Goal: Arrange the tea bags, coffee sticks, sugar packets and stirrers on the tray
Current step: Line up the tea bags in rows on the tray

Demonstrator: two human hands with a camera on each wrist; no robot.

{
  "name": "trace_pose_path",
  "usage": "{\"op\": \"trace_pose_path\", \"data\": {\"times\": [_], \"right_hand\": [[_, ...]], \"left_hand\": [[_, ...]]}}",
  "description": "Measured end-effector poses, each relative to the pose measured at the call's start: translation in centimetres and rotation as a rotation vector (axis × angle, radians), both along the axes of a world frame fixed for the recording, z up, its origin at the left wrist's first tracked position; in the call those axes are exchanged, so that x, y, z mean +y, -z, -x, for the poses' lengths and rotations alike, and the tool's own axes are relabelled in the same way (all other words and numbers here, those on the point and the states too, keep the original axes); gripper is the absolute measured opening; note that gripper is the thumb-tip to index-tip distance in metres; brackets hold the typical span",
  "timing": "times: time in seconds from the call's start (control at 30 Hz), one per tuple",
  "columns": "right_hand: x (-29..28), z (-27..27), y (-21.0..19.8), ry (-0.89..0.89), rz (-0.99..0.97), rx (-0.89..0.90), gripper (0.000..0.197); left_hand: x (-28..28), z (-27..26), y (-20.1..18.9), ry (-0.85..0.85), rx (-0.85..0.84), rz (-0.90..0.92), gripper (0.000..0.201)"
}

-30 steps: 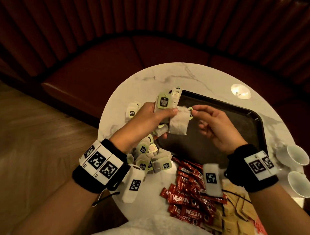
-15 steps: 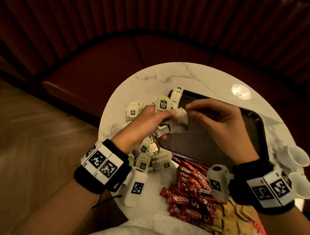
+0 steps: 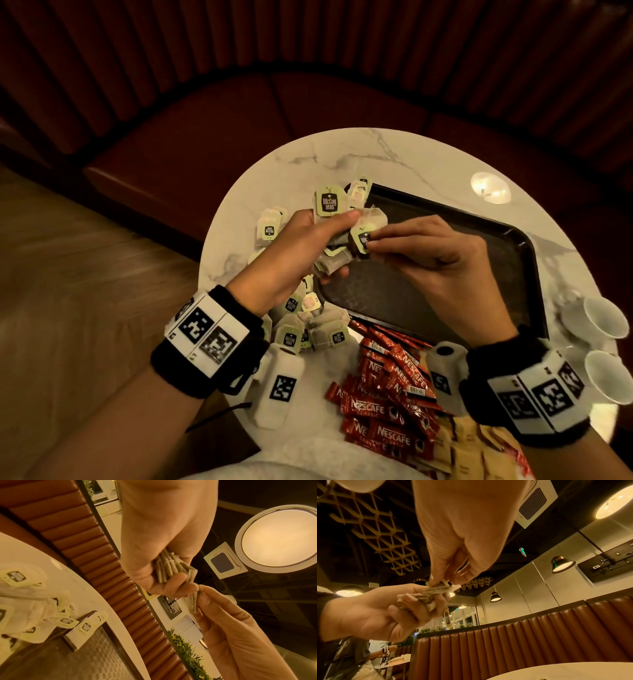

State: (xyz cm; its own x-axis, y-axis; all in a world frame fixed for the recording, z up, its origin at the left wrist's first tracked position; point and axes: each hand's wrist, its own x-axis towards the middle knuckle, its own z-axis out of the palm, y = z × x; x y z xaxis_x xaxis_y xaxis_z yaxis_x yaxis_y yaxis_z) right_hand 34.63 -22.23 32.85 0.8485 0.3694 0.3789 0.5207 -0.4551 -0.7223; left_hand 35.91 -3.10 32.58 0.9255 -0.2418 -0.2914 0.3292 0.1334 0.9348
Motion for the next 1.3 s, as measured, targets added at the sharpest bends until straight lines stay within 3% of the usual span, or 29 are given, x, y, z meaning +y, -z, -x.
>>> {"op": "trace_pose_path", "data": {"times": [0.17,0.37,0.47,0.87,1.3], "right_hand": [[0.0,-0.1,0.0,0.010,0.009,0.038,0.019],[0.6,-0.2,-0.7,0.026,-0.345,0.267,0.018],[0.8,-0.4,-0.8,0.021,-0.320,0.373,0.024],[1.0,-0.5,-0.1,0.081,-0.316,0.368,0.028],[1.0,-0.5,-0.3,0.091,-0.360,0.420,0.027]], "left_hand": [[0.1,0.1,0.1,0.026,-0.091,-0.007,0.019],[0.4,0.1,0.1,0.053,-0.154,-0.038,0.024],[0.4,0.2,-0.1,0.072,-0.167,-0.067,0.021],[0.2,0.3,0.2,0.028,-0.192,-0.123,0.024],[0.7,-0.1,0.0,0.018,-0.180,-0.098,0.003]]}}
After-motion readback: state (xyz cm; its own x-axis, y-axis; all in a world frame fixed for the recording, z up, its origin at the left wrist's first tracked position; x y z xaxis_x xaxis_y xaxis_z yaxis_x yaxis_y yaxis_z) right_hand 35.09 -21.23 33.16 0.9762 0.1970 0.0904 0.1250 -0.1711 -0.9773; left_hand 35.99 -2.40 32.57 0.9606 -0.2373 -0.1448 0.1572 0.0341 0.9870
